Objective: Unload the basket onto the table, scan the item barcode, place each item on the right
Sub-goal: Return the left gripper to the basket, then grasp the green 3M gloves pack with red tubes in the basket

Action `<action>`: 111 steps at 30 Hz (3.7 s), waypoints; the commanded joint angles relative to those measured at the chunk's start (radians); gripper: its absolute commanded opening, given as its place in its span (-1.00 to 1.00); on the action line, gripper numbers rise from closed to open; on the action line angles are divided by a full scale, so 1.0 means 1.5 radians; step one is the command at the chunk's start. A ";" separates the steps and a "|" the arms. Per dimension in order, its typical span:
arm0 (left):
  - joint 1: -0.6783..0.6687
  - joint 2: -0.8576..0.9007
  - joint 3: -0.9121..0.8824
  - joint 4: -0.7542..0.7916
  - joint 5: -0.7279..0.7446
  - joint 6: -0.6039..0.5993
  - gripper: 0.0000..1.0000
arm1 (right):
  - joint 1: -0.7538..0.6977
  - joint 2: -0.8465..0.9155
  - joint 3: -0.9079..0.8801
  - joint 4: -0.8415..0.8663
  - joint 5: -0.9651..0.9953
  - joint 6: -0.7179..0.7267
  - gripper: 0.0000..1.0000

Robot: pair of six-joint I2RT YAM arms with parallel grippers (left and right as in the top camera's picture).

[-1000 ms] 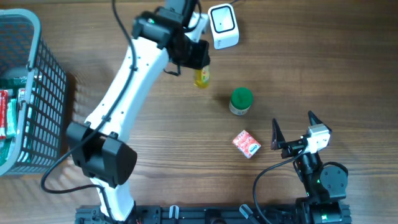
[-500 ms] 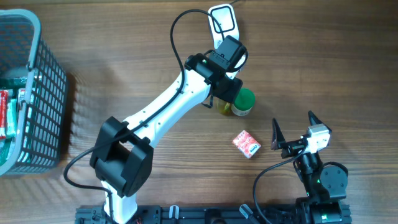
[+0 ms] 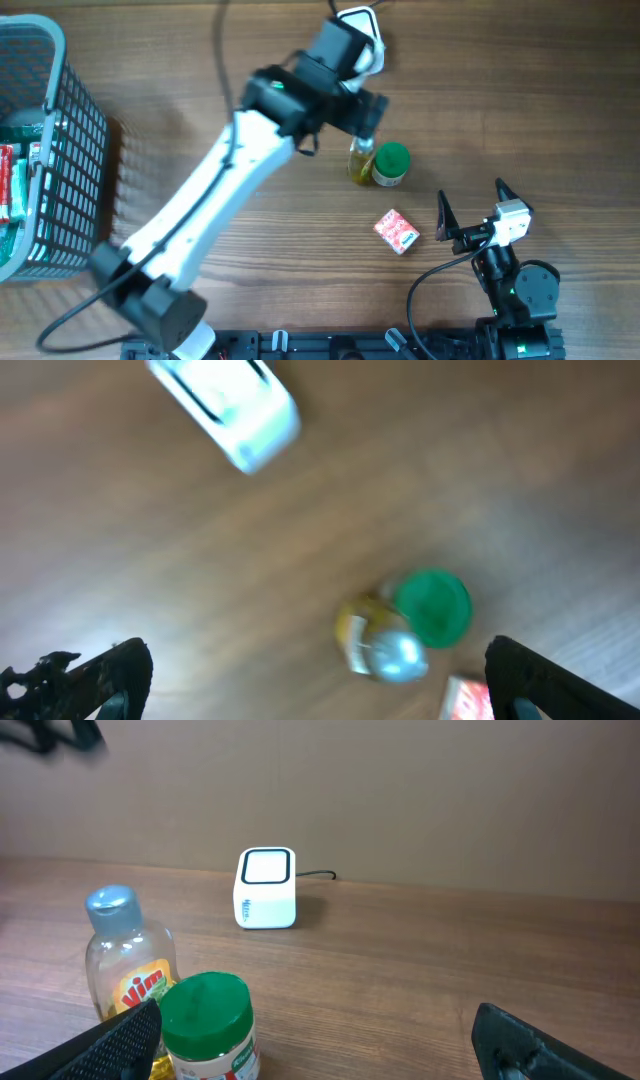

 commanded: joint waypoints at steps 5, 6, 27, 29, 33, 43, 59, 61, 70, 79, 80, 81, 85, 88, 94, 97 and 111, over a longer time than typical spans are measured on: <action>0.196 -0.133 0.039 0.016 -0.029 0.071 1.00 | 0.000 -0.003 0.000 0.004 0.007 0.001 0.99; 0.232 -0.148 0.039 0.018 -0.033 0.097 1.00 | 0.000 -0.003 0.000 0.004 0.007 0.001 1.00; 0.891 -0.173 0.038 0.012 -0.126 0.198 1.00 | 0.000 -0.003 0.000 0.004 0.007 0.001 0.99; 0.891 -0.173 0.038 0.012 -0.126 0.198 1.00 | 0.000 -0.003 0.000 0.004 0.007 0.001 0.99; 0.891 -0.173 0.038 0.012 -0.126 0.198 1.00 | 0.000 -0.003 0.000 0.004 0.007 0.001 0.99; 0.891 -0.173 0.038 0.012 -0.126 0.198 1.00 | 0.000 -0.003 0.000 0.004 0.007 0.001 0.99; 0.891 -0.173 0.038 0.012 -0.126 0.198 1.00 | 0.000 -0.003 0.000 0.004 0.007 0.001 0.99; 0.891 -0.173 0.038 0.012 -0.126 0.198 1.00 | 0.000 -0.003 0.000 0.004 0.007 0.001 0.99; 0.891 -0.173 0.038 0.012 -0.126 0.198 1.00 | 0.000 -0.003 0.000 0.004 0.007 0.001 0.99; 0.891 -0.173 0.038 0.012 -0.126 0.198 1.00 | 0.000 -0.003 0.000 0.004 0.007 0.001 1.00; 0.891 -0.173 0.038 0.012 -0.126 0.198 1.00 | 0.000 -0.003 0.000 0.004 0.007 0.001 1.00; 0.891 -0.173 0.038 0.012 -0.126 0.198 1.00 | 0.000 -0.003 0.000 0.004 0.007 0.001 0.99; 0.892 -0.173 0.038 0.040 -0.126 0.223 1.00 | 0.000 -0.003 0.000 0.004 0.007 0.001 0.99; 0.892 -0.167 0.038 0.110 0.028 0.115 1.00 | 0.000 -0.003 0.000 0.004 0.007 0.001 0.99; 0.892 -0.167 0.038 0.025 0.207 0.107 1.00 | 0.000 -0.003 0.000 0.004 0.007 0.001 1.00; 0.893 -0.097 0.021 0.009 0.006 0.128 0.63 | 0.000 -0.003 0.000 0.004 0.007 0.001 0.99; 0.935 0.253 -0.006 -0.004 -0.063 0.281 0.94 | 0.000 -0.003 0.000 0.004 0.007 0.001 0.99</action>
